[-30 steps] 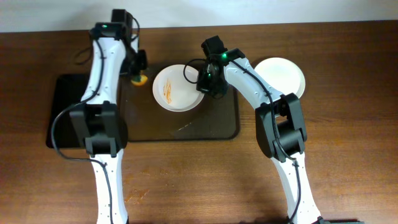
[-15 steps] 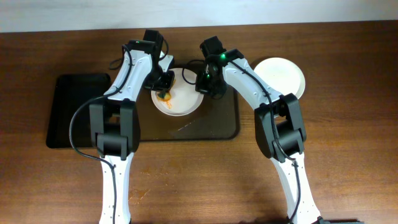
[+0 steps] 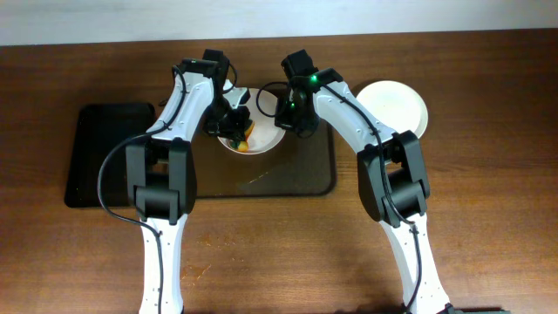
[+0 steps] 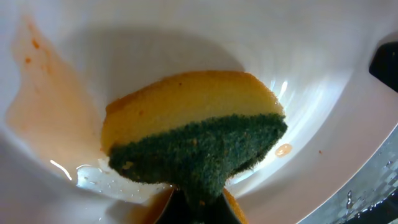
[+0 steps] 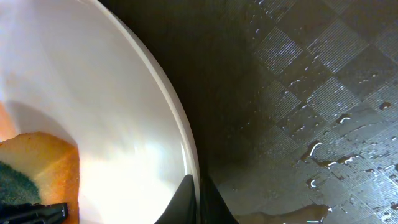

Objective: Clean dirty plates on tray and stack at the side
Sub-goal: 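Scrub the held plate with the sponge in the left gripper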

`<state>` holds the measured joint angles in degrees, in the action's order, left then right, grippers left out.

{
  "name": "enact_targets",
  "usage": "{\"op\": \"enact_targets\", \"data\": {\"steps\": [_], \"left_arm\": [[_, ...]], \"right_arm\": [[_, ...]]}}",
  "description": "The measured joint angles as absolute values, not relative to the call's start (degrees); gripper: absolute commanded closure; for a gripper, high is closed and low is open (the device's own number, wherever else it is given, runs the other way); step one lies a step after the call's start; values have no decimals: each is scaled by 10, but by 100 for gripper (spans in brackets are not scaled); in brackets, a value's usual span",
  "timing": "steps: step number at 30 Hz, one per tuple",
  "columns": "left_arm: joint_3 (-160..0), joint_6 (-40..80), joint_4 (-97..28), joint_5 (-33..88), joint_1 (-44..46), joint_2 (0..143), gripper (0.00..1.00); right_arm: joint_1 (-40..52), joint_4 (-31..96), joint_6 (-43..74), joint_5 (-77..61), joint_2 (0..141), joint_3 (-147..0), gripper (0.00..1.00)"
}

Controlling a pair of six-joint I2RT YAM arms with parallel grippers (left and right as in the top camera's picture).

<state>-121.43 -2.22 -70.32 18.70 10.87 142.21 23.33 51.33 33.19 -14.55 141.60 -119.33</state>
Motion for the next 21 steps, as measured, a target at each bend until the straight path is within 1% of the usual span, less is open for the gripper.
{"op": "enact_targets", "data": {"steps": [3,6,10,13,14,17,19,21], "left_arm": [[-1214,-29,-705,186,109,1422,99],[-1214,-82,-686,140,115,1418,100],[-1192,-209,-568,98,120,1409,100],[-1173,-242,-497,83,123,1404,100],[-1169,-230,-479,73,124,1404,99],[-1167,-117,-439,-22,124,1404,99],[-1167,-57,-447,-70,125,1404,100],[-1169,-23,-502,-110,125,1402,100]], "right_arm": [[233,513,332,-147,1416,-1193,96],[234,509,332,-154,1417,-1193,96],[233,509,332,-156,1417,-1193,96],[233,510,332,-156,1417,-1193,96],[233,510,332,-156,1417,-1193,96],[234,508,332,-160,1417,-1193,96],[236,499,332,-167,1418,-1193,96],[243,499,331,-176,1418,-1193,96]]}}
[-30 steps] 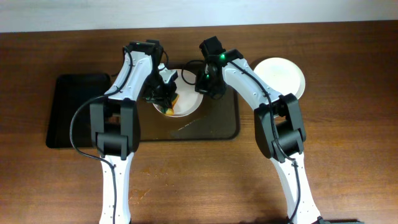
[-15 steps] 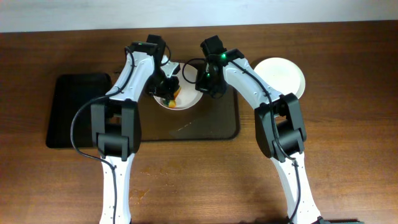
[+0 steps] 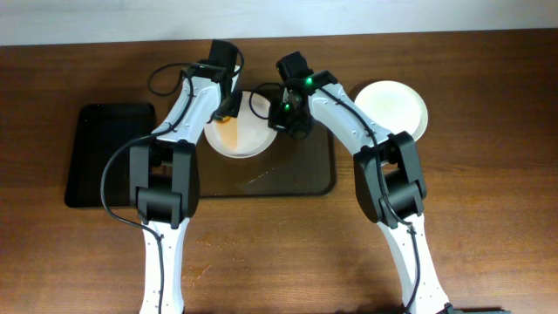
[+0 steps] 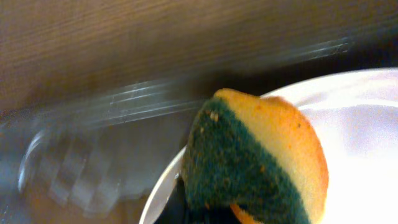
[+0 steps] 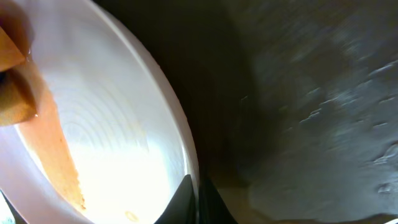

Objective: Clean dirty plates on tray and stack at the side
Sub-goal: 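Scrub the held plate with the sponge in the left gripper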

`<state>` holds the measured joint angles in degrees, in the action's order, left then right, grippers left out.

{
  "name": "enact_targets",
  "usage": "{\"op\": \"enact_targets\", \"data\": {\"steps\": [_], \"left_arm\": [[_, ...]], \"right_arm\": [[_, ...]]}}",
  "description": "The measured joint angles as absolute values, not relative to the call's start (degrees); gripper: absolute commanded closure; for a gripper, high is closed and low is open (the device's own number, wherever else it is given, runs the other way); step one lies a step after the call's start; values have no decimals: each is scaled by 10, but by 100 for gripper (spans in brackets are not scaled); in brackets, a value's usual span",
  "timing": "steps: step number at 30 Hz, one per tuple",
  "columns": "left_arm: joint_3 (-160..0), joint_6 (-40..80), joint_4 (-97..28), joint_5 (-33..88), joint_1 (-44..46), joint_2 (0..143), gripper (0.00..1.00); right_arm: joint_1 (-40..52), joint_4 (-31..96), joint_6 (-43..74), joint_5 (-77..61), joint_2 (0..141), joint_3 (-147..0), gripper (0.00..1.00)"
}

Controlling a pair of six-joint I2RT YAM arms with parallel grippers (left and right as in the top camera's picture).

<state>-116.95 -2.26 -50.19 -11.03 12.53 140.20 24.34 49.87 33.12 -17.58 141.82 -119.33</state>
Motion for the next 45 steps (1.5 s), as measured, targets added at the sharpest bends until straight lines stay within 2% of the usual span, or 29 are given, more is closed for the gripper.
{"op": "enact_targets", "data": {"steps": [4,9,13,16,20,26,30,33,35,38,41,45], "left_arm": [[-1177,-109,-606,-93,121,1398,100],[-1180,-281,-725,38,104,1396,100],[-1166,-407,-768,157,102,1399,100],[-1162,-445,-765,195,103,1402,100],[-1161,-411,-715,224,103,1402,100],[-1162,-184,-648,211,106,1401,100],[-1164,-45,-559,100,117,1396,100],[-1164,21,-473,-22,125,1397,100],[-1163,48,-459,-87,126,1400,100],[-1164,56,-487,-137,131,1401,100],[-1172,0,-558,-135,129,1400,100],[-1177,-139,-626,-49,111,1395,100]], "right_arm": [[246,505,325,-180,1418,-1193,96],[246,511,310,-182,1418,-1193,96],[246,511,309,-183,1418,-1193,96],[246,511,308,-183,1418,-1193,96],[241,507,309,-176,1418,-1193,96],[235,505,316,-166,1418,-1193,96],[235,501,328,-166,1418,-1193,96],[235,502,330,-166,1418,-1193,96],[236,496,330,-168,1418,-1193,96],[243,494,330,-175,1418,-1193,96],[244,497,329,-177,1418,-1193,96],[244,502,325,-179,1418,-1193,96]]}}
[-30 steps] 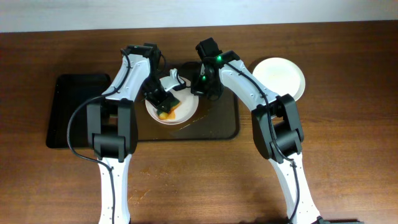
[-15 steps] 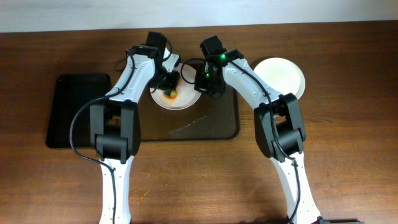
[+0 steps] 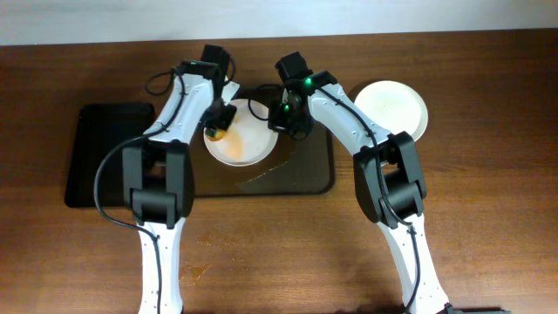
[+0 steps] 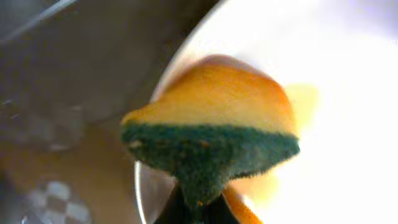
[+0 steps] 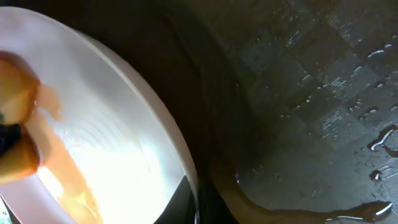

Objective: Clean dirty plates on tray and stack at the side
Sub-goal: 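Scrub the held plate with the sponge in the left gripper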

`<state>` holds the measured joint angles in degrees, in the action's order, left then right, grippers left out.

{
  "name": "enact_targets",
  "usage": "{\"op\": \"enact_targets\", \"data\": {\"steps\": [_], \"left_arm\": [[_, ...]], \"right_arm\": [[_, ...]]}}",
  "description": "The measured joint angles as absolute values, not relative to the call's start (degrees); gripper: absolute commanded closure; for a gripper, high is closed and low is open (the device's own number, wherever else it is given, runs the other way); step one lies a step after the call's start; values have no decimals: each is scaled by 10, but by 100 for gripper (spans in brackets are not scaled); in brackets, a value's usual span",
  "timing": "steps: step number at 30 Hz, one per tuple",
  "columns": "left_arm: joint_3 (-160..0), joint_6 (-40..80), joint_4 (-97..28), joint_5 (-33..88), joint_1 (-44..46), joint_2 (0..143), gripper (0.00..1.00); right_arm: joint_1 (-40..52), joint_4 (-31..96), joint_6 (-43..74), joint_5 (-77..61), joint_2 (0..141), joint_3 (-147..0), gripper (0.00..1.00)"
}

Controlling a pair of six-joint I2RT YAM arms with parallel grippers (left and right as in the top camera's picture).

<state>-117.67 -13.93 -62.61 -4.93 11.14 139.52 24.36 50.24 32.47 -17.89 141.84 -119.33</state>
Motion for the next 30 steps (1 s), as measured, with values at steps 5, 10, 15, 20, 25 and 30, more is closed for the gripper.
{"op": "enact_targets", "data": {"steps": [5,10,15,20,25,30], "left_arm": [[-1176,-246,-644,86,78,1395,100],[-1164,-259,-622,206,62,1397,100],[-1159,-140,-487,227,52,1406,100],[-1171,-11,-525,89,70,1401,100],[-1199,13,-738,15,74,1403,100],[-1213,-66,-780,91,66,1414,100]], "right_arm": [[243,503,323,-179,1418,-1193,96],[243,504,322,-179,1418,-1193,96],[244,503,319,-180,1418,-1193,96],[244,503,317,-180,1418,-1193,96],[246,504,312,-190,1418,-1193,96],[248,506,308,-192,1418,-1193,96]]}}
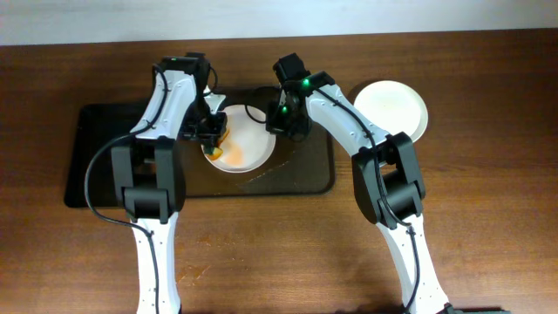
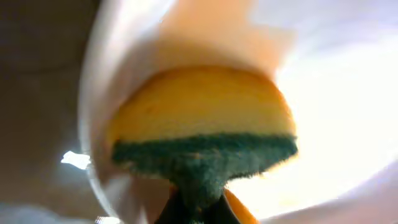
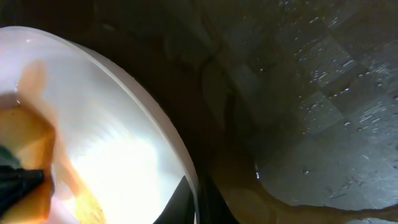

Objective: Clean dirty plates on tray and stack at the side
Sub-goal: 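Scrub the held plate with the sponge in the left gripper, then lift the left arm away and carry the plate right with the right gripper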

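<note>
A white dirty plate [image 1: 244, 139] smeared with orange sauce lies over the dark tray [image 1: 305, 170]. My left gripper [image 1: 212, 137] is shut on a yellow sponge with a green scrub side [image 2: 202, 127], pressed on the plate's [image 2: 329, 99] left inner rim. My right gripper [image 1: 281, 122] is shut on the plate's right rim [image 3: 186, 168], one finger inside, one outside. The sponge [image 3: 18, 149] shows at the far left of the right wrist view.
A clean white plate [image 1: 394, 106] sits on the wooden table right of the wet tray [image 3: 323, 93]. A second black tray [image 1: 91, 161] lies at the far left. Orange sauce streaks [image 3: 74, 186] remain on the held plate.
My left gripper with the sponge has moved from the plate's upper-left edge down to its left inner side. The right gripper still holds the rim.
The sponge was first low in the plate's middle, with sauce at the left. Then it stood at the plate's top-left rim, then on the upper-left edge, and now on the left inner side. My right gripper held the plate's rim at each moment.
</note>
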`<state>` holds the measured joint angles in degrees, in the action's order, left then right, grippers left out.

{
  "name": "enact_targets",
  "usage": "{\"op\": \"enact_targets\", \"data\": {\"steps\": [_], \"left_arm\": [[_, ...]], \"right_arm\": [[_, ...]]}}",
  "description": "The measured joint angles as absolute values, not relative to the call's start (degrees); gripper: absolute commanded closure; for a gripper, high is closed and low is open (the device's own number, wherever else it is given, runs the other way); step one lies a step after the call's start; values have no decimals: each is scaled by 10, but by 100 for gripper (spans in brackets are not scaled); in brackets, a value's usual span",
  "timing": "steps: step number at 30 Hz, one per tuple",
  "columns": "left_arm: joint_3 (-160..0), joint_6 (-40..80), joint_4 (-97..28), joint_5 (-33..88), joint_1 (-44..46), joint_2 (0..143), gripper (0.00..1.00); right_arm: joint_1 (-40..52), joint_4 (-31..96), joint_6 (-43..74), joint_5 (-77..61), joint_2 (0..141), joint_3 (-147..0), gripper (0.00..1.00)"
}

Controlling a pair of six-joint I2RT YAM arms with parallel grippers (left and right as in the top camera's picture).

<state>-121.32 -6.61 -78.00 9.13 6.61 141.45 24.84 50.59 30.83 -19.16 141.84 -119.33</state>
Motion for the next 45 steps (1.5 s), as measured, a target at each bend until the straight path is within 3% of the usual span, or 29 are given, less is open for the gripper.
{"op": "enact_targets", "data": {"steps": [4,8,15,20,21,24,28,31,32,33,41,45], "left_arm": [[-1213,-96,-738,175,60,1419,100],[-1213,-48,-667,195,62,1420,100],[-1217,74,-546,41,81,1420,100],[-1243,110,-588,-48,94,1423,100],[-1269,118,-623,-52,93,1428,100],[-1385,129,-727,-59,89,1431,100],[-1496,128,-804,-63,79,1425,100],[-1494,127,-816,-63,74,1427,100],[-1490,127,-812,-63,74,1427,100],[-1486,127,-809,-63,74,1427,100],[-1480,127,-803,-63,73,1427,100],[-1480,127,-800,-63,69,1427,100]], "right_arm": [[243,507,309,-185,1418,-1193,96],[238,507,313,-176,1418,-1193,96],[238,500,325,-175,1418,-1193,96],[243,496,328,-180,1418,-1194,96],[243,497,327,-180,1418,-1194,94],[242,500,324,-177,1418,-1194,68],[240,478,317,-177,1418,-1194,65],[239,461,311,-177,1418,-1194,75],[239,451,309,-176,1418,-1194,89],[239,448,307,-176,1418,-1194,96],[230,507,254,-219,1416,-1197,96],[223,580,229,-124,1366,-1198,96]]}}
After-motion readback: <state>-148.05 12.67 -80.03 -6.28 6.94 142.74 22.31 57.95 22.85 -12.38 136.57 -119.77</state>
